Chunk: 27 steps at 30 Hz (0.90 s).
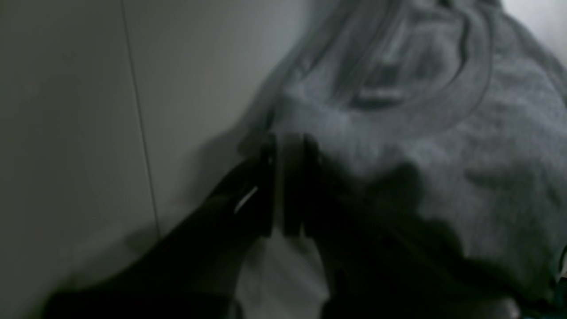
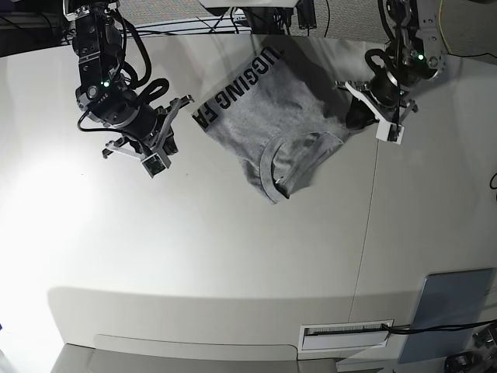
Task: Fold the T-shirt properly
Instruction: 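Lower the bundle with both grippers and square it into a rectangle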
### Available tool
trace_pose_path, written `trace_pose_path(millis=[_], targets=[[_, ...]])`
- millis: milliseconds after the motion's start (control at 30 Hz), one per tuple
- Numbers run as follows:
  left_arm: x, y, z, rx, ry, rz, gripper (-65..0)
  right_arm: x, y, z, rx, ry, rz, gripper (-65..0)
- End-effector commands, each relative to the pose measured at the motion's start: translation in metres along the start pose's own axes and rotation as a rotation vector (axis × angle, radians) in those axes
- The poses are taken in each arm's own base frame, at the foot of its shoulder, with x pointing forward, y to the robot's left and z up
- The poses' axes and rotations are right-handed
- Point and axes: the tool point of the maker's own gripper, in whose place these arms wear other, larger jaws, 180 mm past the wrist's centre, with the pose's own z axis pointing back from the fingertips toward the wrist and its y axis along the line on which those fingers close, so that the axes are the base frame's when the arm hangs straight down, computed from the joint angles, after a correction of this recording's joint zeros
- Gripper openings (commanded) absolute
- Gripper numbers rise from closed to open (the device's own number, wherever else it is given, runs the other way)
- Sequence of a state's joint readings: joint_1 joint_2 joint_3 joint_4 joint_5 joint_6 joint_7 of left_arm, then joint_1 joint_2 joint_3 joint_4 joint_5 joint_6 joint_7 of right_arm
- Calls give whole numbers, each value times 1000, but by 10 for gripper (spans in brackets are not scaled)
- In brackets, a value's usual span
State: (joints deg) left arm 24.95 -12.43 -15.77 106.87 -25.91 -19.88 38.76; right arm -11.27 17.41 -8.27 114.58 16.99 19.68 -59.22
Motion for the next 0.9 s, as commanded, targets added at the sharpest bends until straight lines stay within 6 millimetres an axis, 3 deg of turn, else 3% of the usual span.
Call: trace_pose_path(millis=[0,133,267,400,567,700,867], targets=[[8,-1,2,-8,-43,0,-622,8,-2,0,1,-35,4,-650],[3,6,-4,12,-74,22,-622,-2,16,-14,58,-19,11,-650],[-1,17,-20,20,-58,53,-622,-11,54,-22,153,18,57,-650],[14,26,-37,22,-78,66,-622,-19,93,-24,235,40,90,-650],[38,33,-58,11,-109,78,-622,-35,123,-22,273,80,136,-650],[55,27,-75,-32,-133,87,-622,-41,138,-19,307,77,136,-650],[71,11,-87,-108,-161,70,-622,-45,142,-17,316,81,129,-650]])
